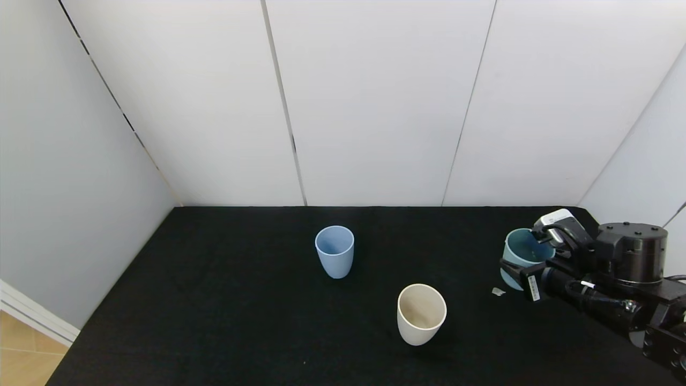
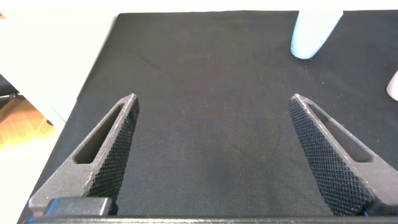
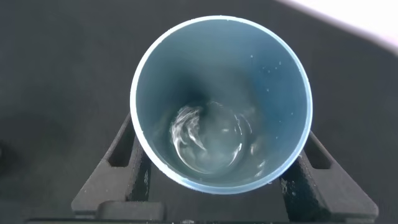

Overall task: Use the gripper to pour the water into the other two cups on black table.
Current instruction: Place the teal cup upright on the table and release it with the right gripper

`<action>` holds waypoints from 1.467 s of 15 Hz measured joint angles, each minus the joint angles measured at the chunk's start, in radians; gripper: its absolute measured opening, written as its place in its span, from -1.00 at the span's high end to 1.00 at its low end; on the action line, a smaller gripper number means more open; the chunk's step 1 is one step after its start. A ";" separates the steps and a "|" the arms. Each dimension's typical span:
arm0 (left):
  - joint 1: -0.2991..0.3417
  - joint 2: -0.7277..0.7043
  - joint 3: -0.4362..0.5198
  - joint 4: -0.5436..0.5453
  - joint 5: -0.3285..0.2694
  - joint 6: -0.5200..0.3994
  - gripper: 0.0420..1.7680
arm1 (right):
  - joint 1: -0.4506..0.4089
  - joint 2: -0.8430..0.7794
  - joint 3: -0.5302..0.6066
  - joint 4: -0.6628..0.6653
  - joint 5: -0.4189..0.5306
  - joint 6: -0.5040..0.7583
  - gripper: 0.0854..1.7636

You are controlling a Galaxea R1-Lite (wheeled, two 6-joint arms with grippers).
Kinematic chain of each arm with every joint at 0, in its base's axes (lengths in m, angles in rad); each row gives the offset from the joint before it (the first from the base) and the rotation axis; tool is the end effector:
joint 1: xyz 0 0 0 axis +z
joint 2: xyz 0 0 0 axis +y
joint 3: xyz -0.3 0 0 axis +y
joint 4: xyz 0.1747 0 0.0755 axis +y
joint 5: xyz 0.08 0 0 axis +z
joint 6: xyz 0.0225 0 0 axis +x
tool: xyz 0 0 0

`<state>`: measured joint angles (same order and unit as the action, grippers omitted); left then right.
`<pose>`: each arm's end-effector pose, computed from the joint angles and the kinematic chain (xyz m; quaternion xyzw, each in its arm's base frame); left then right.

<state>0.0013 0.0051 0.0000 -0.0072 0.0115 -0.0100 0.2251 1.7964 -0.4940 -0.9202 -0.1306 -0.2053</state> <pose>-0.0224 0.0002 0.0764 -0.0050 -0.0011 0.0064 1.0000 0.2747 0.0599 0.1058 -0.1339 0.1812 0.0653 0.9721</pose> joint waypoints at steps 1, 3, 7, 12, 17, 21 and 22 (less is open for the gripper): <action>0.000 0.000 0.000 0.000 0.000 0.000 -0.94 | -0.005 0.017 0.004 -0.015 0.000 0.009 -0.29; 0.000 0.000 0.000 0.000 0.000 0.000 -0.94 | -0.006 0.051 0.008 -0.051 -0.005 0.037 -0.29; 0.000 0.000 0.000 0.000 0.000 0.000 -0.94 | 0.001 0.116 0.018 -0.140 -0.005 0.066 -0.29; 0.000 0.000 0.000 0.000 0.000 0.000 -0.94 | 0.005 0.173 0.031 -0.191 -0.007 0.077 -0.29; 0.000 0.000 0.000 0.000 0.000 0.000 -0.94 | 0.008 0.201 0.032 -0.201 -0.004 0.103 -0.29; 0.000 0.000 0.000 0.000 0.000 0.000 -0.94 | 0.011 0.213 0.032 -0.210 -0.004 0.104 -0.29; 0.000 0.000 0.000 0.000 0.000 0.000 -0.94 | 0.011 0.214 0.032 -0.211 -0.004 0.104 -0.35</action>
<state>0.0013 0.0051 0.0000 -0.0070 0.0119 -0.0100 0.2366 2.0109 -0.4621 -1.1309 -0.1345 -0.1015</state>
